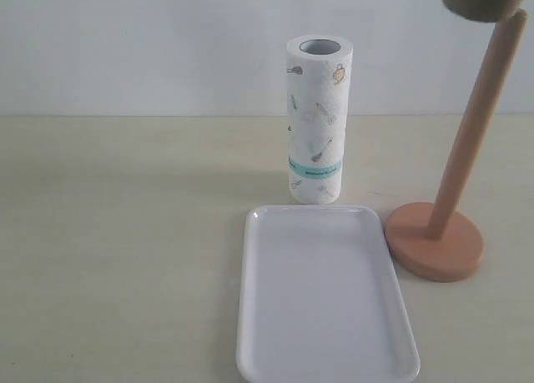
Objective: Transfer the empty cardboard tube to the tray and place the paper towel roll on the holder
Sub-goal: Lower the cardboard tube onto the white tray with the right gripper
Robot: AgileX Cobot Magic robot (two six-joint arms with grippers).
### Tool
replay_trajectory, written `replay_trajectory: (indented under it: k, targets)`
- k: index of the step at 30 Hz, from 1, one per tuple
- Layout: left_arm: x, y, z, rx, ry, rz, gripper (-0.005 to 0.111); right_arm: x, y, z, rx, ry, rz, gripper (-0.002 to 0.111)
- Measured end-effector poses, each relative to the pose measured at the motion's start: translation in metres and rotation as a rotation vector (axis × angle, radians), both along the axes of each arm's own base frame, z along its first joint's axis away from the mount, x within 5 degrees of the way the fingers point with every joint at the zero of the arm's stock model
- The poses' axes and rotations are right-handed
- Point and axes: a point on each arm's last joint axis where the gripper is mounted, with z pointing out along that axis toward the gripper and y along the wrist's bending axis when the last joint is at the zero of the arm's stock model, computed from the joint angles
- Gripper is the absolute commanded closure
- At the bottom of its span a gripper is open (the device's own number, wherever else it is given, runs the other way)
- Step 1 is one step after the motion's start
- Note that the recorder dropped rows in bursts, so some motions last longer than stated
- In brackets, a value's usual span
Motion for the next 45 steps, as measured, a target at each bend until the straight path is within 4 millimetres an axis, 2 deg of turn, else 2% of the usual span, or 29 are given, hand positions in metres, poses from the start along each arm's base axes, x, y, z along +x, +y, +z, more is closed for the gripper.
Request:
replay_trajectory:
  k: [2, 4, 6, 7, 8, 10, 12, 16, 23, 26, 32, 45]
  targets:
    - [0.000, 0.000, 0.000, 0.000, 0.000, 0.000, 0.103, 0.002, 0.017, -0.006, -0.058, 0.126, 0.045, 0.108]
    - [0.000, 0.000, 0.000, 0.000, 0.000, 0.000, 0.103, 0.008, 0.036, -0.021, -0.127, 0.285, 0.077, 0.108]
    - [0.000, 0.000, 0.000, 0.000, 0.000, 0.000, 0.103, 0.017, 0.055, -0.044, -0.200, 0.438, 0.099, 0.108]
    - [0.000, 0.000, 0.000, 0.000, 0.000, 0.000, 0.103, 0.024, 0.067, -0.062, -0.222, 0.555, 0.097, 0.108]
    - [0.000, 0.000, 0.000, 0.000, 0.000, 0.000, 0.103, 0.028, 0.071, -0.069, -0.226, 0.599, 0.094, 0.108]
    - [0.000, 0.000, 0.000, 0.000, 0.000, 0.000, 0.103, 0.044, 0.087, -0.103, -0.256, 0.778, 0.057, 0.108]
    - [0.000, 0.000, 0.000, 0.000, 0.000, 0.000, 0.103, 0.056, 0.097, -0.129, -0.276, 0.897, 0.015, 0.108]
    - [0.000, 0.000, 0.000, 0.000, 0.000, 0.000, 0.103, 0.077, 0.115, -0.182, -0.338, 1.062, -0.050, 0.108]
    - [0.000, 0.000, 0.000, 0.000, 0.000, 0.000, 0.103, 0.095, 0.133, -0.235, -0.358, 1.155, -0.080, 0.108]
    - [0.000, 0.000, 0.000, 0.000, 0.000, 0.000, 0.103, 0.103, 0.136, -0.253, -0.319, 1.187, -0.105, 0.108]
    - [0.000, 0.000, 0.000, 0.000, 0.000, 0.000, 0.103, 0.119, 0.128, -0.280, -0.288, 1.248, -0.174, 0.108]
    - [0.000, 0.000, 0.000, 0.000, 0.000, 0.000, 0.103, 0.123, 0.129, -0.300, -0.309, 1.279, -0.187, 0.108]
